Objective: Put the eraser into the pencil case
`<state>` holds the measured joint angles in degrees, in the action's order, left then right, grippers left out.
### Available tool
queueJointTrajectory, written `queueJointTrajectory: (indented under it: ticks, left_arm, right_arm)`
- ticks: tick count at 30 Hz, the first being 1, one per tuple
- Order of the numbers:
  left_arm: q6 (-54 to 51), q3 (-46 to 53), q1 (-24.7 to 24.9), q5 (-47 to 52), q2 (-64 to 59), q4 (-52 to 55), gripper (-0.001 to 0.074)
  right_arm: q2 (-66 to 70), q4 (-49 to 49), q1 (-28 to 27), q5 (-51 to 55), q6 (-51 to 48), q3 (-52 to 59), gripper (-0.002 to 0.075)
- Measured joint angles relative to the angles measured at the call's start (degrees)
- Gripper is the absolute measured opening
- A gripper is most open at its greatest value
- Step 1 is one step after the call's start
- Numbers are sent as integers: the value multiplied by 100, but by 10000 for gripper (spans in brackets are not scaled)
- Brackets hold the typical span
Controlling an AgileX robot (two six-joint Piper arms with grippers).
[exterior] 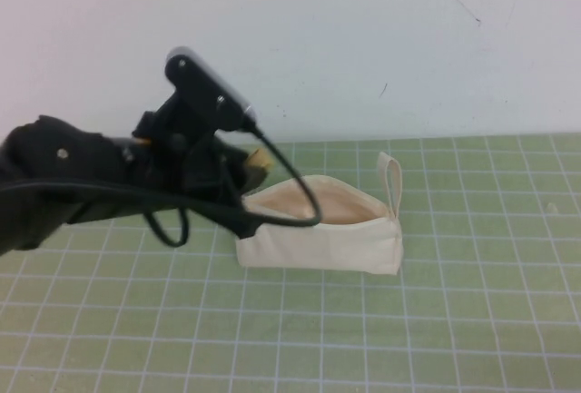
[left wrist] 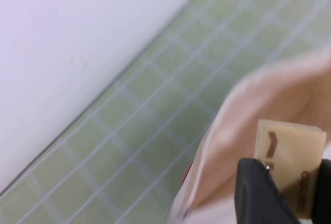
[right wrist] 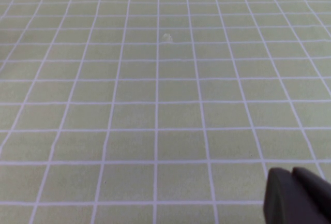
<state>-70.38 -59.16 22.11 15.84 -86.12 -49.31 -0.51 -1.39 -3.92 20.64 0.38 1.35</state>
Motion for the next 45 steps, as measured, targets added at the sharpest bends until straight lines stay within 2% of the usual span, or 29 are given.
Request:
queueJointTrajectory:
  ticks: [3, 9, 18, 20, 24, 26, 28, 30, 32, 35, 36, 39, 45]
  left_arm:
    - [-371, -289, 225, -30, -311, -757, 178]
    - [-278, -1198, 585, -17, -1219, -1222, 178]
    - [273, -1694, 584, -182, -1800, -1373, 184]
    - [306, -1694, 584, -182, -1836, -1373, 246]
    - [331, -1694, 584, -204, -1859, -1373, 462]
    - [353, -1694, 584, -245, -1859, -1373, 514]
    - [383, -1694, 584, -283, -1833, -1373, 519]
    - [408, -1694, 584, -281, -1725, -1359, 463]
    - [417, -1694, 584, -281, -1516, -1320, 358]
    - [417, -1694, 535, -281, -923, -1006, 130]
    - [431, -1694, 523, -281, -679, -859, 85]
    - [469, -1694, 405, -281, 68, -510, 25]
    - [529, -1549, 81, -281, 1647, 383, 2]
  right_arm:
    - [0, 0, 0, 0, 0, 0, -1]
    - [0, 0, 0, 0, 0, 0, -1]
    - [0, 0, 0, 0, 0, 0, -1]
    - [0, 0, 0, 0, 0, 0, -1]
    - [0, 0, 0, 0, 0, 0, -1]
    - [0, 0, 0, 0, 0, 0, -1]
    - [0, 0, 0, 0, 0, 0, -1]
    - [0, 0, 0, 0, 0, 0, -1]
    - [0, 0, 0, 0, 0, 0, -1]
    - [0, 0, 0, 0, 0, 0, -1]
    - [0, 0, 0, 0, 0, 0, -1]
    - [0, 0, 0, 0, 0, 0, -1]
    - [0, 0, 0, 0, 0, 0, -1]
